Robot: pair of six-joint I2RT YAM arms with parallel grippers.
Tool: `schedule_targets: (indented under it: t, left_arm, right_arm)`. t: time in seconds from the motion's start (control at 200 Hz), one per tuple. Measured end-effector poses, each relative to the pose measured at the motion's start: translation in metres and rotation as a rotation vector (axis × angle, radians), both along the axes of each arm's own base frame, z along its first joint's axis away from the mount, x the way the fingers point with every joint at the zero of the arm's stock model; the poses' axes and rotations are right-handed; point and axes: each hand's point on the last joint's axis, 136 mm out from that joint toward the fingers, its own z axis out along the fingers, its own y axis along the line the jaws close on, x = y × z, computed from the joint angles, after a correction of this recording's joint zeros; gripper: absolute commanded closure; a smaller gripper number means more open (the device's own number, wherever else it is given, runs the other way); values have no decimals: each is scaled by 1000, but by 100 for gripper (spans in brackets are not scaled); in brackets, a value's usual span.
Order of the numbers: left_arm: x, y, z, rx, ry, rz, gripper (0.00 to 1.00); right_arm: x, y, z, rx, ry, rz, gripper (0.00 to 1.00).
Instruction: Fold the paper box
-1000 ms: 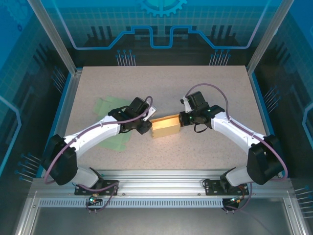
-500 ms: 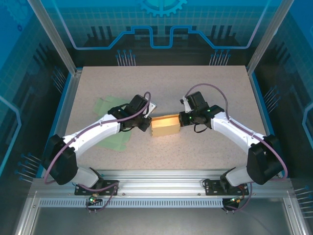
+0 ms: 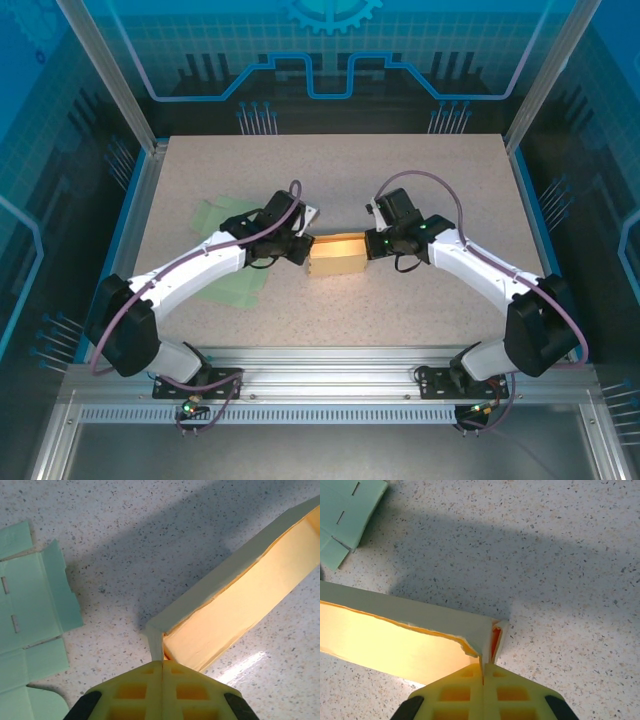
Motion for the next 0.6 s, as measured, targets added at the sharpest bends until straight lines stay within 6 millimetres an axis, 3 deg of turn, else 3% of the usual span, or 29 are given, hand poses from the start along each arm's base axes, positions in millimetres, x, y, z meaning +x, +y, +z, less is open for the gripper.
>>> schedule_targets:
  t: [0.6]
  left_arm:
    - [-2, -8, 1, -269, 130, 171, 93]
  right_arm:
    - [3, 3, -4, -52, -17, -2, 100]
